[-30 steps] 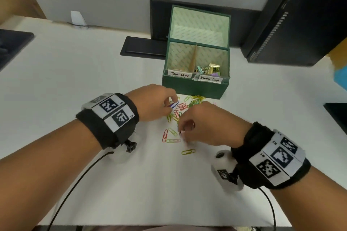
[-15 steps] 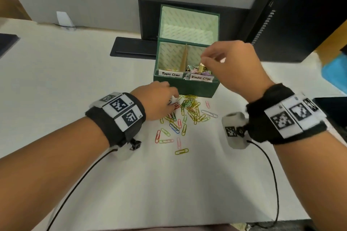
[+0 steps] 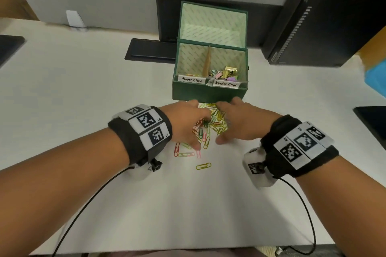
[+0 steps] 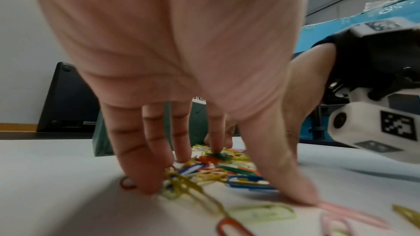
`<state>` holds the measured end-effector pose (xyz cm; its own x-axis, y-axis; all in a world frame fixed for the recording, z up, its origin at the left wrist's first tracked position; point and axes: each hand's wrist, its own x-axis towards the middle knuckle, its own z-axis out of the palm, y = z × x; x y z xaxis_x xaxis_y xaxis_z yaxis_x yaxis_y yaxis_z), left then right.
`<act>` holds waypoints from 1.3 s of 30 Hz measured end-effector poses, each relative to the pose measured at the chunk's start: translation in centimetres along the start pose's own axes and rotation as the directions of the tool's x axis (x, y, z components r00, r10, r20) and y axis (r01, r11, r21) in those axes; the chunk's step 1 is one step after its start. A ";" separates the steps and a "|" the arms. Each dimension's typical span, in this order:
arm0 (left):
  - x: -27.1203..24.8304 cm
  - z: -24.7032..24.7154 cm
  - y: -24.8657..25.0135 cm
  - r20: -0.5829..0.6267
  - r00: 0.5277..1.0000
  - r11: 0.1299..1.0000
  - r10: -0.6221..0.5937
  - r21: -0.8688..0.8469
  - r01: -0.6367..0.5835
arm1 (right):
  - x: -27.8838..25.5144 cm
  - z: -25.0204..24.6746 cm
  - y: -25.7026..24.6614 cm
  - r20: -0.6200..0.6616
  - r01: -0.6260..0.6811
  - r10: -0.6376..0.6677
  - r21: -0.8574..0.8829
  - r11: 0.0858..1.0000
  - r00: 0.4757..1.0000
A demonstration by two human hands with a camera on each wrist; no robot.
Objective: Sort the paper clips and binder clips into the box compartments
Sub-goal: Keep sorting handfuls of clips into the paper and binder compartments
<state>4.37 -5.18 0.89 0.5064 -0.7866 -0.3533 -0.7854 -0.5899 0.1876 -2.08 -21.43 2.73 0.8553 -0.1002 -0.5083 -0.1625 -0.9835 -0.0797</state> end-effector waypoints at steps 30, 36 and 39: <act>-0.3 -0.8 -1.1 -0.014 0.999 0.992 -0.034 -0.124 0.032 | -0.9 0.5 0.0 0.012 0.097 -0.098 0.047 0.994 0.995; -2.1 -0.5 -2.0 0.082 0.996 0.991 -0.028 -0.130 0.039 | -0.4 0.9 -0.9 -0.064 0.146 -0.143 0.044 0.988 0.988; -1.9 -0.2 -1.7 0.076 0.997 0.993 -0.001 -0.114 0.010 | 0.0 0.8 -1.5 -0.151 0.180 -0.165 0.090 0.980 0.975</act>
<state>4.83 -2.70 1.43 0.4787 -0.7700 -0.4218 -0.7346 -0.6144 0.2877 -2.25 -19.87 2.18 0.9349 0.0420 -0.3524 -0.0496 -0.9678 -0.2468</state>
